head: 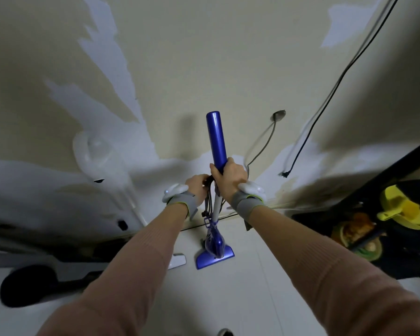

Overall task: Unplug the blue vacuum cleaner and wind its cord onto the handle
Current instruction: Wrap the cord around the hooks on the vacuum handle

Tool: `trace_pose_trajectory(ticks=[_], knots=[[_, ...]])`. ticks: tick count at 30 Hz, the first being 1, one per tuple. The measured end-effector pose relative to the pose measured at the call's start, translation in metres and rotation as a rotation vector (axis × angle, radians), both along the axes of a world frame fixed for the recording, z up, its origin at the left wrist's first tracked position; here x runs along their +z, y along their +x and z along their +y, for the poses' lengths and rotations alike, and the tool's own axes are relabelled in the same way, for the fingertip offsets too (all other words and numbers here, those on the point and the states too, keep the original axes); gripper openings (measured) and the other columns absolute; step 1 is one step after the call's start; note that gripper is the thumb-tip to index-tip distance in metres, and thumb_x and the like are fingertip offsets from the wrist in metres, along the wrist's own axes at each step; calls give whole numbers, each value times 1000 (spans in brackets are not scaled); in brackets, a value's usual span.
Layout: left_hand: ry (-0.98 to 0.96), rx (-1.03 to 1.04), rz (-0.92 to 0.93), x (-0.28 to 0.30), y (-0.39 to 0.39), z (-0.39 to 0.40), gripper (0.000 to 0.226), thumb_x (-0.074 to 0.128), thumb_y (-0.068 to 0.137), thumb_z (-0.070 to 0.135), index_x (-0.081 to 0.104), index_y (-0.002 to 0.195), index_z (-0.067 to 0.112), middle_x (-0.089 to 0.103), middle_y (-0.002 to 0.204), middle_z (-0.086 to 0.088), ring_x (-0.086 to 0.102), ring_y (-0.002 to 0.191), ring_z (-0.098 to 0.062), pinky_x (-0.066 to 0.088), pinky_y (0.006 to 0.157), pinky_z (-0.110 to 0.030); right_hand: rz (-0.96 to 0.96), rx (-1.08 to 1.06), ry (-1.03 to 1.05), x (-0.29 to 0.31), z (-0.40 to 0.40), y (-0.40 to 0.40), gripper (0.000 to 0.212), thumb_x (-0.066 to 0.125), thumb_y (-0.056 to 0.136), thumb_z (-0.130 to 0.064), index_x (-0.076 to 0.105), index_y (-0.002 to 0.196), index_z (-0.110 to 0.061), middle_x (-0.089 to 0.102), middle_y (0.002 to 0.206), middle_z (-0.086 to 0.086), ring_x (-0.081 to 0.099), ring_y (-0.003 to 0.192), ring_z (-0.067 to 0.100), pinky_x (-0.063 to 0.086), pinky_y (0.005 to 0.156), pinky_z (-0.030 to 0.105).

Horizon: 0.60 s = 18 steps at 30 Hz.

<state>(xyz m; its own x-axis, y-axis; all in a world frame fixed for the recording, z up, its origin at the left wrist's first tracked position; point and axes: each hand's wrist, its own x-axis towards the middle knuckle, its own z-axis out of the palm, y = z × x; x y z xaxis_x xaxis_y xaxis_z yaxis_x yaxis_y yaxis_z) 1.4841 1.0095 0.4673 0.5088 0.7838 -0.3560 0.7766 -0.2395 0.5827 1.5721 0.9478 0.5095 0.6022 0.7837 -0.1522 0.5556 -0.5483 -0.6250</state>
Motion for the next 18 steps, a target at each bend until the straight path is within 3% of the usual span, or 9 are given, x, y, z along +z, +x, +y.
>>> trace_pose_trajectory(ticks=[5,9,12,16,18], knots=[[-28,-51,27,1,-4,14,39,47,91,7,54,128,14,63,125,-11,60,114,-29,48,98,-42,-5,108,-50,8,20,14,46,55,87,-48,55,105,-6,62,90,10,60,82,32,43,67,33],[-40,-130,115,8,-18,15,41,51,93,19,49,133,15,58,133,-8,57,120,-26,45,103,-38,53,162,-78,16,17,20,39,62,82,-46,58,98,-10,61,85,8,63,84,31,51,72,35],[-14,-273,311,22,-35,19,45,47,96,26,42,139,14,51,140,-8,52,124,-27,43,106,-36,84,240,-164,35,12,21,30,64,83,-40,55,88,-11,60,83,8,58,77,26,47,60,27],[90,-463,571,60,-57,27,48,41,98,35,39,142,16,43,147,-7,47,129,-29,42,106,-37,108,302,-291,62,14,26,41,60,86,-35,64,103,2,71,97,20,69,90,35,58,82,42],[152,-495,609,85,-64,30,48,41,96,39,45,139,18,47,144,-4,48,128,-27,40,106,-33,98,318,-330,81,16,30,40,57,87,-32,65,104,4,73,99,21,71,91,34,59,83,42]])
